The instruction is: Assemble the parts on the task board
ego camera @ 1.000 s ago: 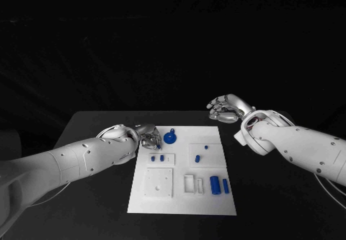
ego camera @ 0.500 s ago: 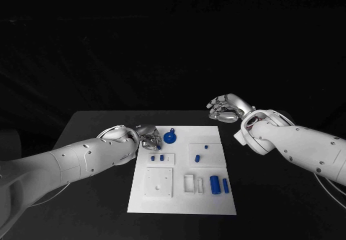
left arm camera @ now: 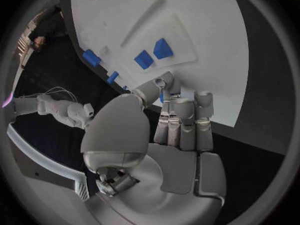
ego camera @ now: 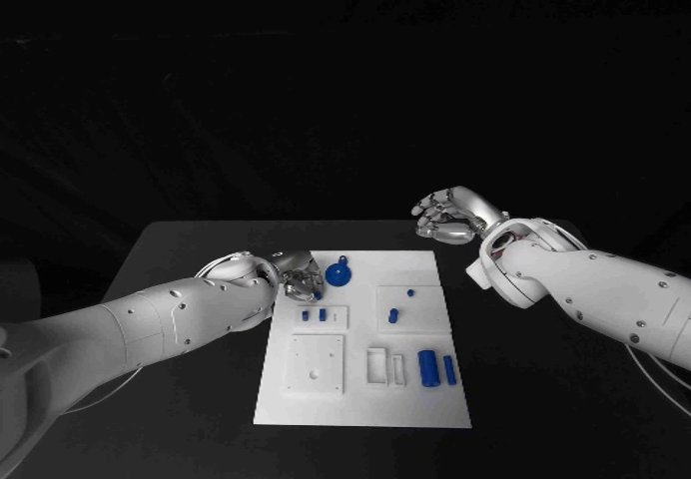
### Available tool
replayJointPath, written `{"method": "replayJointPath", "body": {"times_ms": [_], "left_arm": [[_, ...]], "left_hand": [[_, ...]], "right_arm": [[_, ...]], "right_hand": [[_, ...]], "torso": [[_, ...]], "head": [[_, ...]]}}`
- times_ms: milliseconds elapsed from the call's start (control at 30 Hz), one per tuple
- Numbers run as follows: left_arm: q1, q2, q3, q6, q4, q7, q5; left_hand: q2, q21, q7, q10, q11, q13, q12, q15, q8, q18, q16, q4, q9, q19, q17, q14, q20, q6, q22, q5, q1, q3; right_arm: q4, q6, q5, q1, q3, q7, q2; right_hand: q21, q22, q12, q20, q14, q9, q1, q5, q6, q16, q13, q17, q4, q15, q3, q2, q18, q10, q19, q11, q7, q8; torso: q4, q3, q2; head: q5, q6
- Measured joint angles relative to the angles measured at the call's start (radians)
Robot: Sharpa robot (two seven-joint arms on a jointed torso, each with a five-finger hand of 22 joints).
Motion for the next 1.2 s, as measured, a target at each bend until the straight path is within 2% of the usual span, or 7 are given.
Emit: {"method": "replayJointPath", "body": {"times_ms": [633, 767, 833, 967, 1200], "left_arm": [[0.001, 0.005, -0.002, 0.006, 0.002, -0.016, -0.019], [0.001, 0.005, -0.003, 0.009, 0.002, -0.016, -0.021], [0.001, 0.003, -0.003, 0.011, 0.002, -0.014, -0.017], [-0.001, 0.000, -0.005, 0.013, 0.001, -0.010, -0.006], [-0.005, -0.004, -0.006, 0.016, 0.000, -0.004, 0.010]], "left_hand": [[-0.001, 0.000, 0.002, 0.000, 0.000, 0.000, -0.010, -0.003, 0.001, 0.000, 0.000, -0.003, -0.002, -0.001, 0.000, -0.005, 0.002, -0.002, 0.000, 0.003, 0.001, 0.002], [-0.001, 0.000, 0.004, -0.005, 0.005, 0.001, -0.015, 0.000, 0.000, 0.000, 0.000, -0.003, -0.006, -0.005, 0.000, -0.008, 0.001, -0.004, 0.000, 0.003, 0.001, 0.002], [-0.002, 0.000, 0.017, -0.011, 0.011, -0.001, -0.023, 0.002, -0.009, 0.000, 0.000, -0.003, -0.009, -0.005, 0.000, -0.010, 0.001, -0.018, 0.000, 0.001, 0.001, 0.002], [-0.023, 0.000, 0.034, -0.041, 0.020, -0.007, -0.042, 0.008, -0.049, -0.001, 0.000, 0.005, -0.028, -0.011, 0.000, -0.019, 0.000, -0.088, 0.000, -0.004, -0.020, -0.005], [-0.035, 0.000, 0.047, -0.075, 0.036, -0.010, -0.069, 0.025, -0.061, -0.009, 0.000, 0.008, -0.038, -0.015, 0.000, -0.029, 0.003, -0.125, 0.000, -0.011, -0.032, -0.008]], "right_arm": [[0.000, 0.000, 0.000, 0.000, 0.000, 0.000, -0.002], [0.000, 0.001, 0.000, 0.000, 0.000, 0.000, -0.002], [0.000, 0.001, 0.000, 0.000, 0.000, 0.000, -0.002], [-0.001, 0.001, 0.000, 0.000, 0.000, 0.000, -0.002], [-0.001, 0.002, 0.000, 0.000, 0.000, -0.001, -0.002]], "right_hand": [[0.000, 0.000, 0.000, 0.000, 0.000, 0.000, 0.000, 0.000, 0.000, 0.000, -0.002, 0.000, 0.000, 0.000, 0.000, 0.000, 0.000, 0.000, 0.000, 0.000, 0.000, 0.000], [0.000, 0.000, 0.000, 0.000, 0.000, 0.000, 0.000, 0.000, 0.000, 0.000, -0.002, 0.000, 0.000, 0.000, 0.000, 0.000, 0.000, 0.000, 0.000, 0.000, 0.000, 0.000], [0.000, 0.000, 0.000, 0.000, 0.000, 0.000, 0.000, 0.000, 0.000, 0.000, -0.003, 0.000, 0.000, 0.000, 0.000, 0.000, 0.000, 0.000, 0.000, 0.000, 0.000, 0.000], [0.000, 0.001, 0.000, 0.000, 0.000, 0.000, 0.000, 0.000, 0.000, 0.000, -0.004, -0.001, 0.000, 0.000, 0.000, 0.000, 0.000, 0.000, 0.000, 0.000, 0.000, 0.000], [0.000, 0.001, 0.000, 0.004, -0.002, -0.001, 0.000, 0.000, 0.000, -0.004, -0.010, -0.003, -0.003, 0.002, -0.003, 0.000, 0.000, 0.000, -0.004, 0.000, 0.000, 0.000]], "torso": [[0.0005, 0.0000, 0.000], [0.0006, 0.0000, 0.000], [0.0006, 0.0000, 0.000], [0.0005, -0.0001, 0.000], [0.0005, -0.0003, 0.000]], "head": [[-0.005, 0.001], [-0.005, 0.002], [-0.005, 0.003], [-0.007, 0.004], [-0.008, 0.004]]}}
